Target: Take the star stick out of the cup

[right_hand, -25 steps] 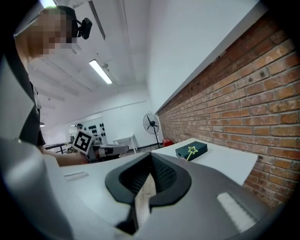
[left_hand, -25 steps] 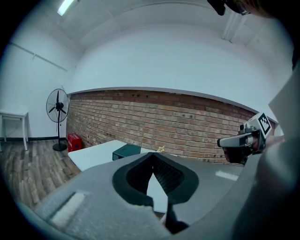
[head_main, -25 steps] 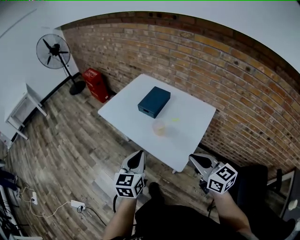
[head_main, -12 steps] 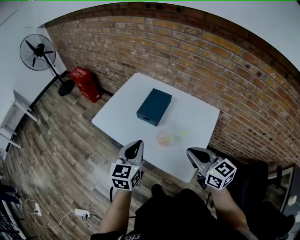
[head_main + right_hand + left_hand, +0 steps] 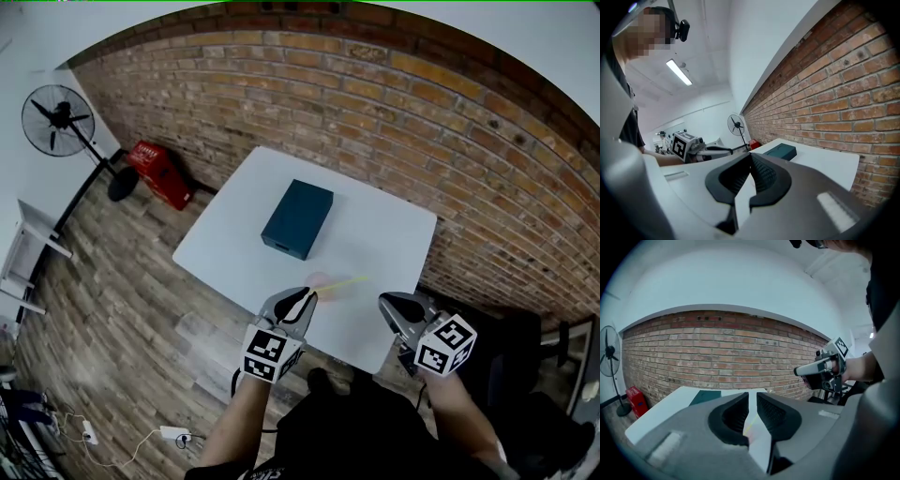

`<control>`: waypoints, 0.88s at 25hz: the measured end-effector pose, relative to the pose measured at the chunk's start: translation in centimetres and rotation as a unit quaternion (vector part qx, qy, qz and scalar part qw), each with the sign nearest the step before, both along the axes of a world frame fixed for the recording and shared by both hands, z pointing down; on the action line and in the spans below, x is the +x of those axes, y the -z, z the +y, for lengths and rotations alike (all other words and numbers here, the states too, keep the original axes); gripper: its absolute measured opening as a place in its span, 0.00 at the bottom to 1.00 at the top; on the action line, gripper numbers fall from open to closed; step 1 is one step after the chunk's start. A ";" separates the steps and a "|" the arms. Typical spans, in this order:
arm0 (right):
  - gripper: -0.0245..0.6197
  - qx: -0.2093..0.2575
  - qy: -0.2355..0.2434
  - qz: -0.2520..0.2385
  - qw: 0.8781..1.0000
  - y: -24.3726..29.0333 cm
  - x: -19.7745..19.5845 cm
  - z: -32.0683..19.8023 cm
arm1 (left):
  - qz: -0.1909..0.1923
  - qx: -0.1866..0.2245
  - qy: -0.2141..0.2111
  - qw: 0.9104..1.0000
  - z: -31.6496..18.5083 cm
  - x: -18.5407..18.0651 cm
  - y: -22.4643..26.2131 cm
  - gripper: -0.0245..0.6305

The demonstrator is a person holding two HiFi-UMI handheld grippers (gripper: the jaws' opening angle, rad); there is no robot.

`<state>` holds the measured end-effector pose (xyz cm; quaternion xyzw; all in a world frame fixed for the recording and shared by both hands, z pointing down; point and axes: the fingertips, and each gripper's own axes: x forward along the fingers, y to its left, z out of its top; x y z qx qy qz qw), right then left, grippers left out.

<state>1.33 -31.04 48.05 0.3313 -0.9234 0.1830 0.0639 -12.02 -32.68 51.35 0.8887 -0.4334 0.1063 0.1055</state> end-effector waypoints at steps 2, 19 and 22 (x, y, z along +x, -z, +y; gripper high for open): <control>0.04 -0.007 0.000 0.001 1.000 -0.6 0.7 -0.7 | -0.019 -0.007 -0.025 0.999 -0.9 1.7 -1.4 0.16; 0.04 -0.054 -0.022 0.005 0.998 -4.0 6.3 -2.9 | -0.157 -0.073 -0.102 0.980 -5.1 8.1 -10.7 0.24; 0.04 -0.057 -0.021 0.008 0.998 -4.4 6.7 -3.0 | -0.164 -0.086 -0.101 0.978 -5.5 8.2 -11.7 0.24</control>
